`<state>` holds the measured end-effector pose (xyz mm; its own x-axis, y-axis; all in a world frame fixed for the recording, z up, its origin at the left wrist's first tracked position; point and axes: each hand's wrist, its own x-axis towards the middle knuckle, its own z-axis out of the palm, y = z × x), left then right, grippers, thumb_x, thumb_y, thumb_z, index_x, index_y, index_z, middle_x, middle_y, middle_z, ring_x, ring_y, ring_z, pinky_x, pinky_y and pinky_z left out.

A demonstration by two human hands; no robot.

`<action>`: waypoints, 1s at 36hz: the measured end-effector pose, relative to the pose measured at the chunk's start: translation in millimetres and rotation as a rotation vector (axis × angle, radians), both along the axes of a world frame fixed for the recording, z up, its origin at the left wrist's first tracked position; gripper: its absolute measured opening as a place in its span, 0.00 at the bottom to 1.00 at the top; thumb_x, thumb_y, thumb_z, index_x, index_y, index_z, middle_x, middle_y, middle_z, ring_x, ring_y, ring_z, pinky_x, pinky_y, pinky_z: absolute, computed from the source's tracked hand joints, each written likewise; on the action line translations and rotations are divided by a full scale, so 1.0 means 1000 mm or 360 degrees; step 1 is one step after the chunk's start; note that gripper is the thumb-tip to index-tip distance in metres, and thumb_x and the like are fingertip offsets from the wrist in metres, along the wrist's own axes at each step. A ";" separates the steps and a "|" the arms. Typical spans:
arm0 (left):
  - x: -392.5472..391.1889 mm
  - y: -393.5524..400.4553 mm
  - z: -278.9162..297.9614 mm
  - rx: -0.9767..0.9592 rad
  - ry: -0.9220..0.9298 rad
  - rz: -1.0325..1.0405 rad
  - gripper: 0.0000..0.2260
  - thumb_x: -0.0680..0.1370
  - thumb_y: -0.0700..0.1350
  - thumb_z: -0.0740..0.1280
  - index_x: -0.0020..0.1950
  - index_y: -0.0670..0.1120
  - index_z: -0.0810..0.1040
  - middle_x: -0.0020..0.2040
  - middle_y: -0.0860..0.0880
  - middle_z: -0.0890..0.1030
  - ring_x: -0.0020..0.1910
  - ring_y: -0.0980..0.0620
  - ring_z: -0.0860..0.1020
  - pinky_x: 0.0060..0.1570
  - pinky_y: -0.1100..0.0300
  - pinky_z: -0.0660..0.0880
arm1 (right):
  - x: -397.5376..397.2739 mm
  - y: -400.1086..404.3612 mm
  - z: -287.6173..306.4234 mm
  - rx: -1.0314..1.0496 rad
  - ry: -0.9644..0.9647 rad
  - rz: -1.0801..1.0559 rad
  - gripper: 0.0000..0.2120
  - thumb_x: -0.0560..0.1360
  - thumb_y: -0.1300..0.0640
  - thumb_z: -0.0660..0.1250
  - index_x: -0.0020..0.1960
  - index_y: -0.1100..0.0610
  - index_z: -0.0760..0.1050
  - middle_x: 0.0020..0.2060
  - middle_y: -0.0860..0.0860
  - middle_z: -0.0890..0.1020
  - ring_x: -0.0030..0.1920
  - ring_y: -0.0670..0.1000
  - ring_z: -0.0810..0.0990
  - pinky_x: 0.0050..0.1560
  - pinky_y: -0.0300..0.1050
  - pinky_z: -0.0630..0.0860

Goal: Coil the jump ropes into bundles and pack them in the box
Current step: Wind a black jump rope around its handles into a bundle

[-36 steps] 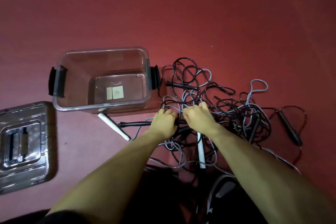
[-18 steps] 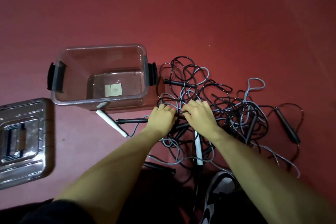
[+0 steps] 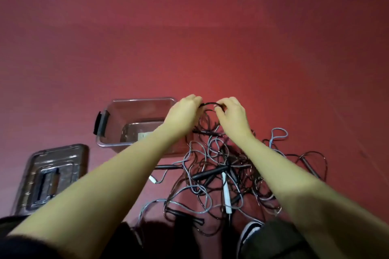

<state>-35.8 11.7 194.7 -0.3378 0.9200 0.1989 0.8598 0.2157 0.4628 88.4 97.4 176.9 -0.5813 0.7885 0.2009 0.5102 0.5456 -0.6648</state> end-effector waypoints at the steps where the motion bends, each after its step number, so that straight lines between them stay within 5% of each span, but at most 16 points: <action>1: -0.002 -0.001 0.012 0.0095 -0.0074 0.0027 0.12 0.80 0.46 0.63 0.46 0.37 0.75 0.42 0.42 0.76 0.44 0.39 0.75 0.40 0.52 0.68 | -0.002 0.000 0.009 -0.0021 0.0022 -0.0018 0.06 0.77 0.60 0.64 0.50 0.61 0.78 0.43 0.52 0.73 0.42 0.51 0.71 0.42 0.37 0.61; 5: -0.007 -0.008 0.064 0.0297 -0.0409 0.0170 0.13 0.78 0.48 0.67 0.40 0.39 0.77 0.30 0.46 0.75 0.33 0.43 0.74 0.34 0.54 0.68 | -0.007 -0.003 0.045 -0.0108 -0.0018 0.0073 0.06 0.76 0.60 0.64 0.50 0.59 0.79 0.44 0.54 0.73 0.43 0.50 0.71 0.43 0.36 0.61; 10: -0.008 -0.022 0.114 0.0568 -0.0664 0.0229 0.11 0.77 0.47 0.68 0.36 0.46 0.78 0.28 0.44 0.79 0.26 0.51 0.76 0.34 0.58 0.75 | -0.017 -0.014 0.082 -0.0329 -0.0214 0.0345 0.09 0.77 0.56 0.64 0.55 0.57 0.77 0.54 0.54 0.74 0.53 0.53 0.76 0.49 0.39 0.67; 13: -0.012 -0.030 0.136 0.0720 -0.0919 0.0311 0.10 0.77 0.46 0.69 0.38 0.43 0.80 0.27 0.47 0.78 0.23 0.54 0.75 0.34 0.57 0.77 | -0.017 -0.028 0.106 -0.0366 -0.0221 0.0495 0.10 0.77 0.57 0.66 0.55 0.61 0.78 0.46 0.51 0.74 0.49 0.53 0.76 0.46 0.41 0.68; 18: -0.012 -0.041 0.151 0.0858 -0.1099 0.0330 0.11 0.77 0.45 0.68 0.42 0.38 0.81 0.31 0.46 0.78 0.26 0.54 0.76 0.33 0.59 0.78 | -0.020 -0.034 0.109 -0.0181 -0.0249 0.0472 0.11 0.77 0.53 0.66 0.54 0.58 0.80 0.51 0.54 0.72 0.54 0.53 0.72 0.52 0.42 0.67; 20: -0.011 -0.043 0.151 0.0928 -0.1219 0.0365 0.12 0.80 0.45 0.64 0.46 0.37 0.80 0.32 0.47 0.77 0.28 0.54 0.77 0.38 0.57 0.80 | -0.022 -0.034 0.110 -0.0106 -0.0204 0.0389 0.13 0.77 0.51 0.65 0.53 0.59 0.81 0.47 0.53 0.72 0.50 0.52 0.72 0.50 0.44 0.68; 23: -0.011 -0.044 0.145 0.0897 -0.1448 0.0496 0.11 0.82 0.40 0.56 0.57 0.38 0.76 0.40 0.48 0.77 0.33 0.54 0.77 0.36 0.60 0.77 | -0.022 -0.033 0.117 -0.0227 0.0084 0.0310 0.12 0.76 0.50 0.67 0.43 0.58 0.82 0.30 0.45 0.75 0.32 0.43 0.71 0.35 0.42 0.66; 26: -0.008 -0.047 0.130 0.0444 -0.1216 0.0472 0.17 0.79 0.37 0.58 0.68 0.39 0.71 0.56 0.43 0.79 0.52 0.45 0.79 0.51 0.53 0.75 | -0.026 -0.034 0.128 -0.0378 0.0494 0.0167 0.12 0.75 0.53 0.68 0.41 0.61 0.83 0.33 0.50 0.83 0.34 0.43 0.76 0.40 0.41 0.73; 29: 0.000 -0.049 0.120 -0.0129 -0.0882 0.0187 0.26 0.77 0.43 0.64 0.75 0.44 0.62 0.69 0.43 0.67 0.65 0.45 0.71 0.62 0.56 0.68 | -0.030 -0.042 0.140 -0.0493 0.0806 0.0145 0.10 0.75 0.56 0.69 0.40 0.61 0.82 0.34 0.52 0.84 0.36 0.48 0.80 0.47 0.49 0.79; 32: 0.004 -0.049 0.111 -0.0276 -0.0582 0.0024 0.25 0.78 0.50 0.65 0.72 0.48 0.64 0.62 0.45 0.67 0.63 0.45 0.70 0.65 0.52 0.67 | -0.031 -0.048 0.149 -0.0511 0.0950 0.0167 0.08 0.75 0.58 0.69 0.38 0.59 0.81 0.34 0.53 0.83 0.35 0.47 0.80 0.42 0.43 0.79; 36: 0.001 -0.051 0.106 0.0046 -0.0433 0.0094 0.11 0.79 0.51 0.64 0.56 0.47 0.78 0.49 0.49 0.72 0.50 0.50 0.73 0.49 0.59 0.67 | -0.029 -0.046 0.151 -0.0578 0.1148 0.0110 0.08 0.75 0.57 0.69 0.37 0.53 0.80 0.33 0.48 0.83 0.35 0.44 0.79 0.39 0.37 0.76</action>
<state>-35.1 -39.5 300.9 -0.4355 0.8923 0.1191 0.6894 0.2455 0.6816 59.6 51.5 328.3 -0.4562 0.8436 0.2831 -0.1386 0.2469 -0.9591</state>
